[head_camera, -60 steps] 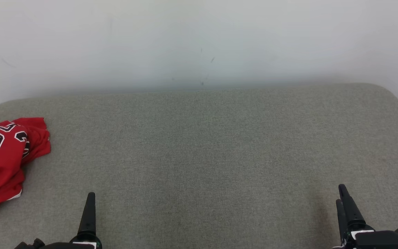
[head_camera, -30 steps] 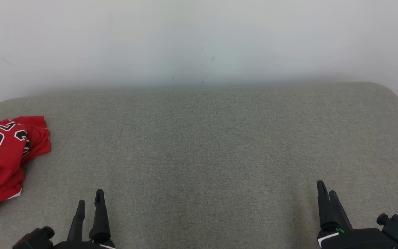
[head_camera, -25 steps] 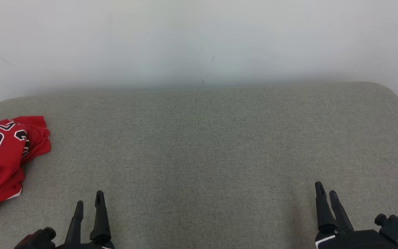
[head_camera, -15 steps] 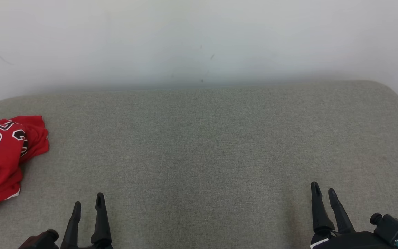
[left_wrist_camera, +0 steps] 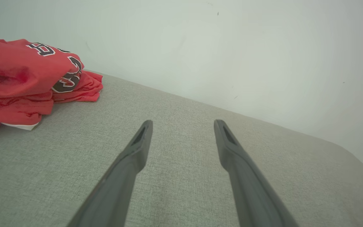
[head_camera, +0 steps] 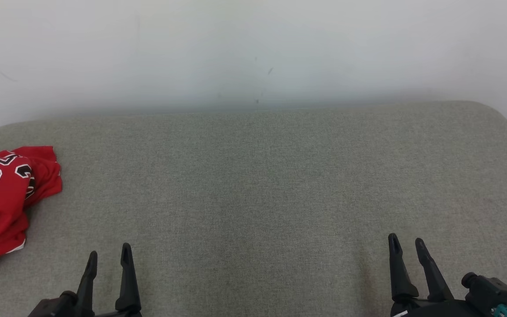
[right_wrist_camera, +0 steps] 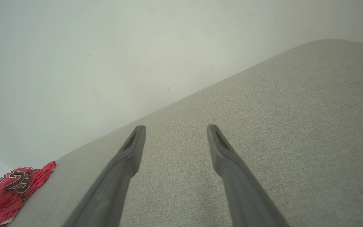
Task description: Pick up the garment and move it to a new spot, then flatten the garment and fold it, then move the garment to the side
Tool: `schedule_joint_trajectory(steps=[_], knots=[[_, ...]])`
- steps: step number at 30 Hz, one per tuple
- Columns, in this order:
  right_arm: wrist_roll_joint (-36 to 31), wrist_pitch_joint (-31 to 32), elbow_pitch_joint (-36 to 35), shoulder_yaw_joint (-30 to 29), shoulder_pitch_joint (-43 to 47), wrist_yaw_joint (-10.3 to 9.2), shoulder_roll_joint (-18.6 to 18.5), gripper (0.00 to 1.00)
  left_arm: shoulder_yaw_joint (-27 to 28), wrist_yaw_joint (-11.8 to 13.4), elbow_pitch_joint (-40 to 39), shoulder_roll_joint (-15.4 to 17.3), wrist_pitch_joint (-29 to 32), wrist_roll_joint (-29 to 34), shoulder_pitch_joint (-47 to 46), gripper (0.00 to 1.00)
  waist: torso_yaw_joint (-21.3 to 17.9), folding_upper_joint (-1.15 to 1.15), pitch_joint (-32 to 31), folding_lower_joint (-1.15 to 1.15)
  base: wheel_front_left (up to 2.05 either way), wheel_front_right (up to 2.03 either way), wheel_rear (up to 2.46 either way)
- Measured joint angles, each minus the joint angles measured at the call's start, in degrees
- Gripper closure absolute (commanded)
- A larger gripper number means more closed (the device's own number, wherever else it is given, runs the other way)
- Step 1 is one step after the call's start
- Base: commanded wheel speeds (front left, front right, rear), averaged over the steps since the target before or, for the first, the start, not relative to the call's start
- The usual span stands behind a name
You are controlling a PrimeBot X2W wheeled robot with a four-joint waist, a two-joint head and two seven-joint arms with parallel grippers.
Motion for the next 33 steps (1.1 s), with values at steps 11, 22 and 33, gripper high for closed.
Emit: schedule_joint_trajectory(steps=[11, 22, 33], knots=[[-5.49, -1.72, -0.18, 0.71, 0.57, 0.01, -0.02, 0.00, 0.82, 0.07, -0.43, 0.03, -1.21, 6.00, 0.99, 0.00, 0.28, 0.00, 0.06, 0.00, 0.00, 0.00, 0.00], [-9.46, -3.26, -0.22, 0.68, 1.32, 0.01, -0.08, 0.00, 1.37, -0.53, -0.82, 0.02, -2.27, 10.72, 1.87, 0.00, 0.55, 0.00, -0.16, 0.00, 0.00, 0.00, 0.00], [-13.08, -4.59, -0.21, 0.34, 1.93, 0.01, -0.10, 0.00, 3.10, -2.03, -0.88, -0.02, -3.13, 14.34, 2.50, 0.00, 0.73, 0.00, -0.45, 0.00, 0.00, 0.00, 0.00]])
